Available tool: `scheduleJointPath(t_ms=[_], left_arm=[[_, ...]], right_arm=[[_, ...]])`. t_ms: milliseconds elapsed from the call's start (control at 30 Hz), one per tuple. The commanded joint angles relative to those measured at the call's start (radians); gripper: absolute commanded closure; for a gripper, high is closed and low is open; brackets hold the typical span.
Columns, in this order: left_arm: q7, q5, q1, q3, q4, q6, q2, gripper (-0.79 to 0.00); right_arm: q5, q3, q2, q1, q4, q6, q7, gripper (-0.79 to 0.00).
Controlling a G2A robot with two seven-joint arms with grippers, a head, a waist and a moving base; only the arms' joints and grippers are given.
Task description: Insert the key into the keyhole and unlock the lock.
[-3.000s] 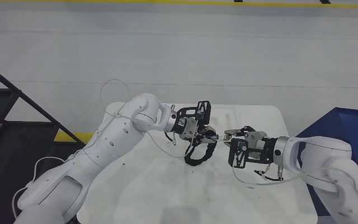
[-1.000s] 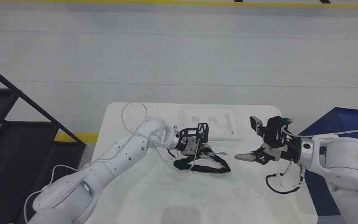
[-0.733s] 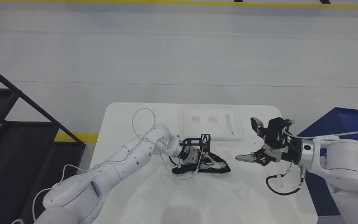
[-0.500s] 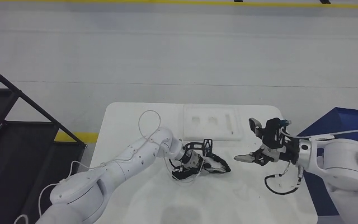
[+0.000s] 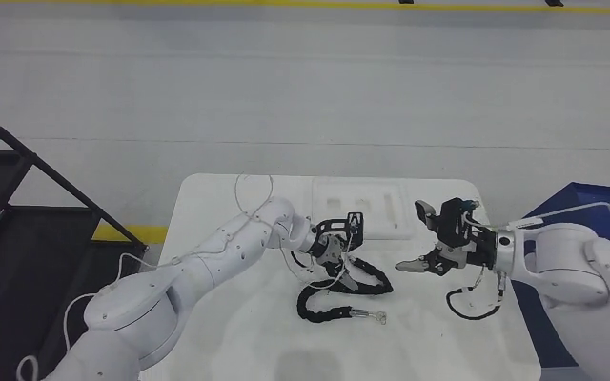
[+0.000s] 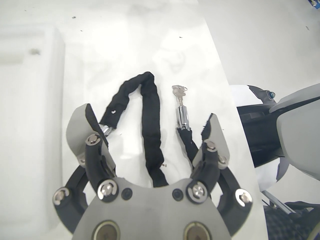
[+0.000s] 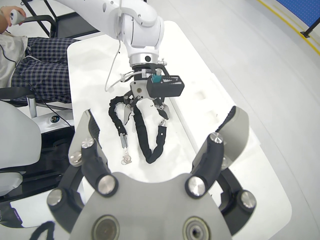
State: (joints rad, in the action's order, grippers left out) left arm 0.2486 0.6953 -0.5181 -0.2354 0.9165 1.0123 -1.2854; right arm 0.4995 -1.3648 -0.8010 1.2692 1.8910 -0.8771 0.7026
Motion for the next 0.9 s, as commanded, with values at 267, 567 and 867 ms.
scheduleJointPath(t_ms=[267,567,867], left_arm=[[-0.268,0.066,0.162,-0.026,0.085,0.0,0.111,-0.785],[-0.547,0.138,0.273,-0.011,0.083,0.0,0.218,-0.785],[-0.479,-0.055,0.376,0.065,0.095,0.0,0.281,-0.785]], right_arm=[[0.0,0.155,-0.035,-0.292,-0.273,-0.135,-0.088,-0.785],[-0.096,0.296,-0.056,-0.55,-0.46,-0.135,-0.025,-0.785],[-0.199,0.36,-0.038,-0.675,-0.503,-0.135,0.062,-0.785]])
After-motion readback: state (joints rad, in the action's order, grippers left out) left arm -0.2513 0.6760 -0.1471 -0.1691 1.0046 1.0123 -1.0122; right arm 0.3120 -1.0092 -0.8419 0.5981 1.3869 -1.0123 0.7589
